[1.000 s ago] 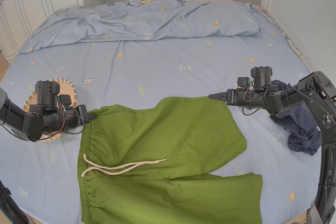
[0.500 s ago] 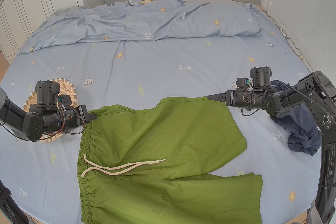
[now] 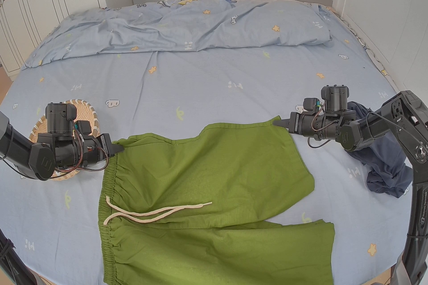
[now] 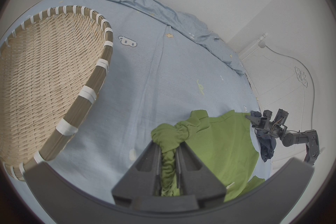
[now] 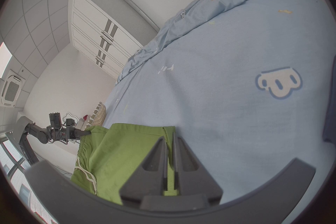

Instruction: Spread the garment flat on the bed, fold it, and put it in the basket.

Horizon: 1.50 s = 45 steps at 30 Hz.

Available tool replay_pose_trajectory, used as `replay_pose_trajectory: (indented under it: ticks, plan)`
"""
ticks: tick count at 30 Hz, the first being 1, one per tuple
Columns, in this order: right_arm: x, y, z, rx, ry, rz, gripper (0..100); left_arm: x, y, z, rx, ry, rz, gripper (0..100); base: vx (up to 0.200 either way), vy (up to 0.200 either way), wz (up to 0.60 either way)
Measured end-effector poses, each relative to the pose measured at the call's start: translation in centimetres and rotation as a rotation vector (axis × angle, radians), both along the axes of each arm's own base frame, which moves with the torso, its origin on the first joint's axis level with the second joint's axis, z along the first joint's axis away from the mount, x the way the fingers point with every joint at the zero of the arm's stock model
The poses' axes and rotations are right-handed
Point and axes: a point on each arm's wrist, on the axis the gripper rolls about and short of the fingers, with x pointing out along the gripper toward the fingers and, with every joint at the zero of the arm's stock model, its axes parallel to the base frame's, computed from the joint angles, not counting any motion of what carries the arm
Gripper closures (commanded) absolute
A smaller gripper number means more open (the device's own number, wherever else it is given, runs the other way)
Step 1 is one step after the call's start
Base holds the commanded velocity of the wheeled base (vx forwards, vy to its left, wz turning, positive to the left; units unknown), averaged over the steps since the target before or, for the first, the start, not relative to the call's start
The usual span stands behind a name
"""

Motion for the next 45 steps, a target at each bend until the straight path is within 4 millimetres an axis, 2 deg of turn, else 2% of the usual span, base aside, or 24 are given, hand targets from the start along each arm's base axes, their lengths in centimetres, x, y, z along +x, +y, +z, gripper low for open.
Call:
replay_pose_trajectory:
  ticks: [11, 17, 28, 34, 45]
  plan:
    - [0.2, -0.7, 0.5, 0.006, -0.016, -0.017, 100, 0.1, 0.1, 0.0, 0.0, -0.001, 0.003, 100, 0.0, 0.0, 0.0]
    - [0.3, -2.6, 2.1, 0.036, -0.029, -0.069, 100, 0.6, -0.1, 0.1, -0.001, -0.028, -0.004, 100, 0.0, 0.0, 0.0]
    - [0.6, -5.5, 5.1, 0.062, -0.096, -0.149, 100, 4.0, -0.4, 2.0, -0.004, -0.132, -0.01, 100, 0.0, 0.0, 0.0]
    - [1.0, -6.2, 6.2, 0.071, -0.14, -0.169, 100, 5.6, -0.3, 1.5, -0.001, -0.142, -0.007, 100, 0.0, 0.0, 0.0]
    - [1.4, -6.6, 7.2, 0.085, -0.186, -0.178, 100, 7.4, 0.4, 0.2, 0.004, -0.137, 0.016, 100, 0.0, 0.0, 0.0]
